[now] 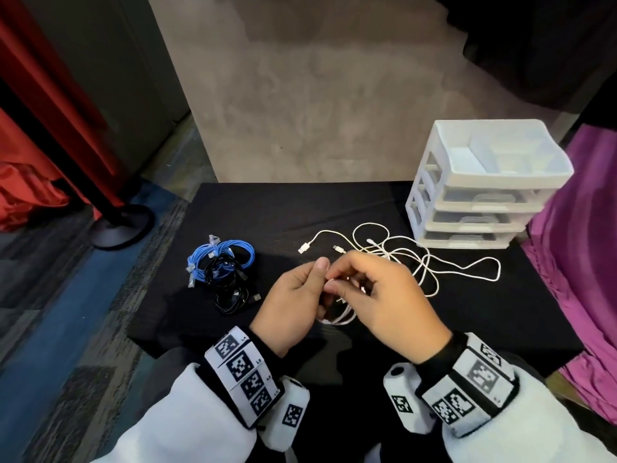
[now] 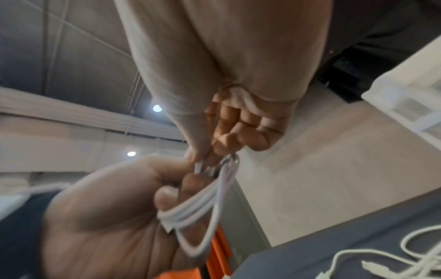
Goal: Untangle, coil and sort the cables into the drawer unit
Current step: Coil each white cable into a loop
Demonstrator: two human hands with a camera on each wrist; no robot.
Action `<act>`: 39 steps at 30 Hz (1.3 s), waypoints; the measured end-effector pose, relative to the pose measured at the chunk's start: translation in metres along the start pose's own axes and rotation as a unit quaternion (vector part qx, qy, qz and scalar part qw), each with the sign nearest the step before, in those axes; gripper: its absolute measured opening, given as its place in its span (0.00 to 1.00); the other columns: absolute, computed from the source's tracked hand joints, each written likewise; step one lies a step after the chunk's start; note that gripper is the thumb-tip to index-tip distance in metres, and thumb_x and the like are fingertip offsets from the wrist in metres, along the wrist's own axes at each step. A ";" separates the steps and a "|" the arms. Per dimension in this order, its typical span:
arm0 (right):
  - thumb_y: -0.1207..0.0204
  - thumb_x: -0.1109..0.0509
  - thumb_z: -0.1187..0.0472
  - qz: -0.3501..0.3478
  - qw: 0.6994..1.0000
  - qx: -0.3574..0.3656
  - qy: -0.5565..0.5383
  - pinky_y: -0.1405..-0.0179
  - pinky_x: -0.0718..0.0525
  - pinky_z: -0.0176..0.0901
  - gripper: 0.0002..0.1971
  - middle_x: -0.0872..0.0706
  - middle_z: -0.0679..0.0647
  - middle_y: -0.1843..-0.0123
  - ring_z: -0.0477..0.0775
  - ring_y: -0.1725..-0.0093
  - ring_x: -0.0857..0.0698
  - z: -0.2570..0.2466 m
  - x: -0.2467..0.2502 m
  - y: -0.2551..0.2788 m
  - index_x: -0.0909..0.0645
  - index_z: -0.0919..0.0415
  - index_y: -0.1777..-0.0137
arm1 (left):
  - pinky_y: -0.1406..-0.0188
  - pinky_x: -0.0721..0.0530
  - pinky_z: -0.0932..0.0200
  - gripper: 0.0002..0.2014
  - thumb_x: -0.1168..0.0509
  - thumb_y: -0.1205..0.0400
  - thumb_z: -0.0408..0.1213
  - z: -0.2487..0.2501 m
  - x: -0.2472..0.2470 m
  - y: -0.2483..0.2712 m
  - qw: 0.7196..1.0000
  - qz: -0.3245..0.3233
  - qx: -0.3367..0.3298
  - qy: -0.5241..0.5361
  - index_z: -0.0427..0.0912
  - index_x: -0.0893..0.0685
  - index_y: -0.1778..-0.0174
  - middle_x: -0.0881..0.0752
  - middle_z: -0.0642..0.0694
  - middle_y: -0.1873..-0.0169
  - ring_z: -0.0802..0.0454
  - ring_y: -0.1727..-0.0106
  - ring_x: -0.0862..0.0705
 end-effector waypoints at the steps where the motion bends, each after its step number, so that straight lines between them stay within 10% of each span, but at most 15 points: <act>1: 0.23 0.18 0.61 -0.005 1.000 -0.011 -0.014 0.54 0.16 0.47 0.07 0.13 0.46 0.61 0.50 0.60 0.15 0.000 0.002 -0.002 0.11 0.48 0.52 | 0.69 0.26 0.54 0.23 0.45 0.08 0.50 -0.002 -0.001 0.002 1.000 -0.005 0.010 0.000 0.36 0.16 0.57 0.22 0.42 0.71 0.47 0.70 0.26; 11: 0.19 0.23 0.67 0.033 0.989 -0.071 -0.126 0.55 0.22 0.33 0.06 0.20 0.40 0.65 0.43 0.62 0.23 0.022 0.019 -0.014 0.16 0.58 0.55 | 0.73 0.27 0.58 0.29 0.50 0.11 0.58 0.001 -0.014 0.016 0.992 -0.016 0.022 0.122 0.33 0.19 0.47 0.29 0.53 0.78 0.56 0.75 0.31; 16: 0.16 0.27 0.69 -0.018 0.989 -0.095 -0.111 0.48 0.15 0.42 0.08 0.11 0.55 0.57 0.58 0.55 0.15 0.034 -0.002 0.003 0.11 0.54 0.51 | 0.73 0.28 0.61 0.11 0.42 0.08 0.41 0.001 -0.005 0.013 0.993 0.041 -0.021 0.109 0.38 0.23 0.50 0.23 0.56 0.75 0.59 0.75 0.28; 20: 0.13 0.30 0.50 -0.045 0.982 -0.122 -0.134 0.47 0.11 0.55 0.11 0.09 0.54 0.54 0.45 0.54 0.14 0.031 -0.007 0.016 0.09 0.54 0.46 | 0.74 0.25 0.56 0.08 0.42 0.08 0.39 -0.005 0.000 0.008 0.991 0.069 -0.021 0.109 0.41 0.24 0.52 0.25 0.50 0.74 0.52 0.72 0.28; 23: 0.20 0.20 0.63 -0.046 0.977 -0.112 -0.174 0.46 0.14 0.37 0.09 0.06 0.47 0.55 0.43 0.54 0.11 0.023 -0.009 0.018 0.09 0.53 0.42 | 0.73 0.23 0.57 0.07 0.42 0.08 0.38 -0.005 0.000 0.005 0.992 0.067 -0.039 0.099 0.39 0.24 0.48 0.22 0.51 0.73 0.53 0.73 0.26; 29: 0.18 0.25 0.71 0.031 0.944 -0.139 -0.298 0.43 0.16 0.47 0.16 0.11 0.72 0.55 0.60 0.54 0.13 0.039 0.006 0.013 0.15 0.58 0.33 | 0.60 0.14 0.55 0.05 0.32 0.13 0.35 0.006 0.001 0.005 0.995 -0.015 -0.096 0.022 0.42 0.15 0.43 0.09 0.46 0.57 0.51 0.65 0.14; 39: 0.24 0.17 0.58 0.055 0.989 -0.083 -0.112 0.50 0.13 0.41 0.09 0.11 0.48 0.56 0.46 0.57 0.12 0.025 0.002 0.013 0.11 0.49 0.46 | 0.64 0.19 0.57 0.13 0.36 0.10 0.43 -0.010 -0.006 0.009 0.999 0.013 0.000 0.053 0.39 0.11 0.51 0.14 0.41 0.68 0.50 0.66 0.20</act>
Point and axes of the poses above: each hand's wrist, its own y-axis away from the middle knuckle, its own x-axis out of the back of the hand, z = x × y, the point moved 8 cm from there along -y, towards the middle knuckle
